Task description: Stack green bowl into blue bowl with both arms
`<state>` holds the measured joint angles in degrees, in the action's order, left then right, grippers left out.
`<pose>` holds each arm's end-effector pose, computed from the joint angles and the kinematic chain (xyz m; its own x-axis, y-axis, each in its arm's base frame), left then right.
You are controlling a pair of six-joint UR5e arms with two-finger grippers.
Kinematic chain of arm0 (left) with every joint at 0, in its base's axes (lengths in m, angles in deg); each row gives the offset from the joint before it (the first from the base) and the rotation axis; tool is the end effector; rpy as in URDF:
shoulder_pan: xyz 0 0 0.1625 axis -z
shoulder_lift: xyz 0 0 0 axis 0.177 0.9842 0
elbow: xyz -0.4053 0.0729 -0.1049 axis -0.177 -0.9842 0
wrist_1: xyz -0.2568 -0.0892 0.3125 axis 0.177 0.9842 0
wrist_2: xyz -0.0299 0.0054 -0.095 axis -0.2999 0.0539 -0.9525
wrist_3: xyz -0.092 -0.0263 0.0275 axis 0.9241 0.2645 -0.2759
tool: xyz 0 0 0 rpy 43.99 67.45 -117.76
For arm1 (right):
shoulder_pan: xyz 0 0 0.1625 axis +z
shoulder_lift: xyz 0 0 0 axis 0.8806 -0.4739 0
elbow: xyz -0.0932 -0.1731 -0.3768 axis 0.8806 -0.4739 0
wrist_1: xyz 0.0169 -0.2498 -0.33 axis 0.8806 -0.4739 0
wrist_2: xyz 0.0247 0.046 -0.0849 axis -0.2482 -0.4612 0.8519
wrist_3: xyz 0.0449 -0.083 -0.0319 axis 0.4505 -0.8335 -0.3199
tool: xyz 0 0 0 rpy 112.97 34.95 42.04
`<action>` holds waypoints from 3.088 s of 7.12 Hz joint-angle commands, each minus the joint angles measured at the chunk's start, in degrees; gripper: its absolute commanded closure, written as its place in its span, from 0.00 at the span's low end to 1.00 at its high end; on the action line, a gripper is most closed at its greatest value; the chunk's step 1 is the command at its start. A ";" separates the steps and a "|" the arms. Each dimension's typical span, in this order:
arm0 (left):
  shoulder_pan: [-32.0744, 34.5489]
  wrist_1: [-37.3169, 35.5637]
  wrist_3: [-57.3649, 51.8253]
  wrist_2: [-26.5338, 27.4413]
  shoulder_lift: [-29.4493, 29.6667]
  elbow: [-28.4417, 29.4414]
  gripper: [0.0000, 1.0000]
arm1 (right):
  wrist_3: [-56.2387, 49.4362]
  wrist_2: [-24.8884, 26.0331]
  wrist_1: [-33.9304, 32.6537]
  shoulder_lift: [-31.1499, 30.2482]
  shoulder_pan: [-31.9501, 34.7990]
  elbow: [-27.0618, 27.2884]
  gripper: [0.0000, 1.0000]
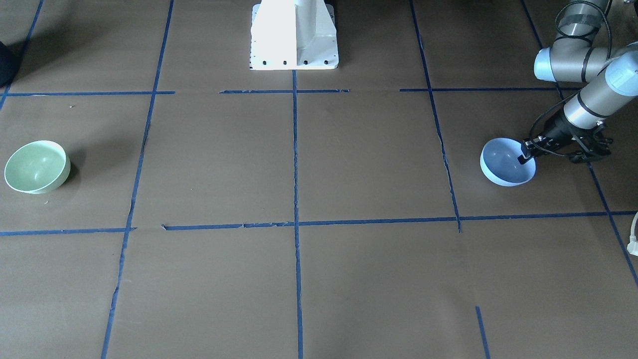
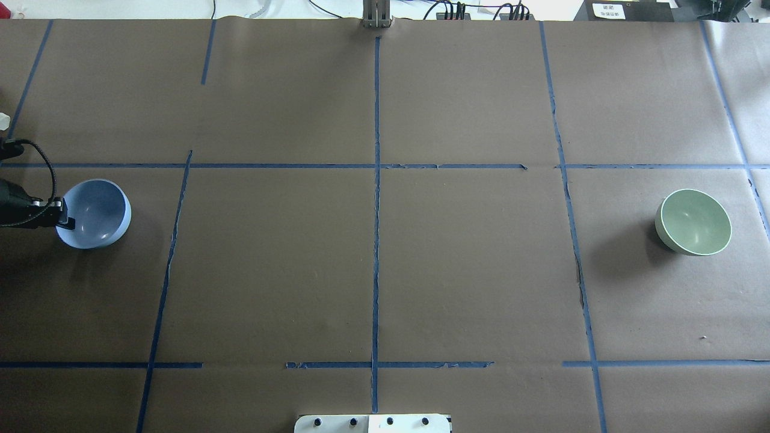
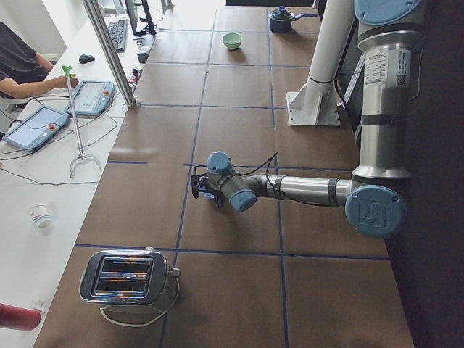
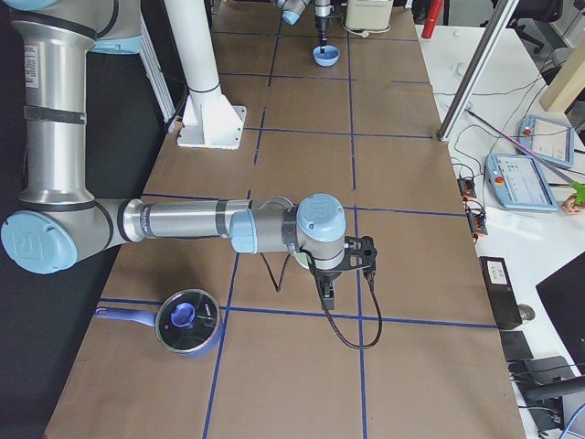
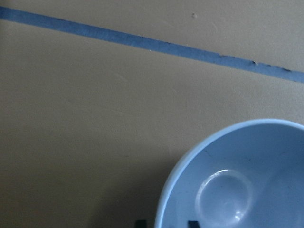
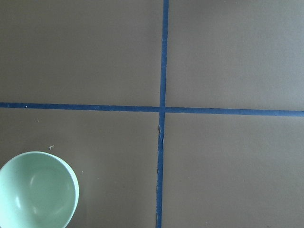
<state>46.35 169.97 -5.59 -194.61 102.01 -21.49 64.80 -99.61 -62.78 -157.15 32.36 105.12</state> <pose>0.2175 -0.4555 0.6042 0.5625 -0.1663 -0.8099 0.1538 0.9835 -0.0952 0.0927 -0.4573 0.6055 0.6807 -0.0098 0.7325 -0.0900 0.9912 0.0969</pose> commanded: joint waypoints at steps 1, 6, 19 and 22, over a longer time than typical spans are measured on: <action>3.46 -7.90 0.40 -7.12 2.52 -4.87 1.00 | 2.81 -1.60 0.06 -0.21 -0.12 -0.20 0.00; -15.15 -32.05 28.20 5.42 32.47 -11.77 1.00 | 3.62 -2.04 3.14 -1.09 -0.12 -0.47 0.00; -15.18 -33.59 33.01 6.51 40.00 -6.88 0.00 | 8.95 -5.47 7.23 -1.09 -9.31 0.85 0.00; -10.94 -46.40 23.57 3.31 34.56 -20.32 0.00 | 27.21 -1.61 26.63 -5.05 -17.41 -2.29 0.00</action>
<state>33.93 129.74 22.85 -190.43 138.58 -36.26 85.31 -102.53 -43.58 -161.09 18.02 104.72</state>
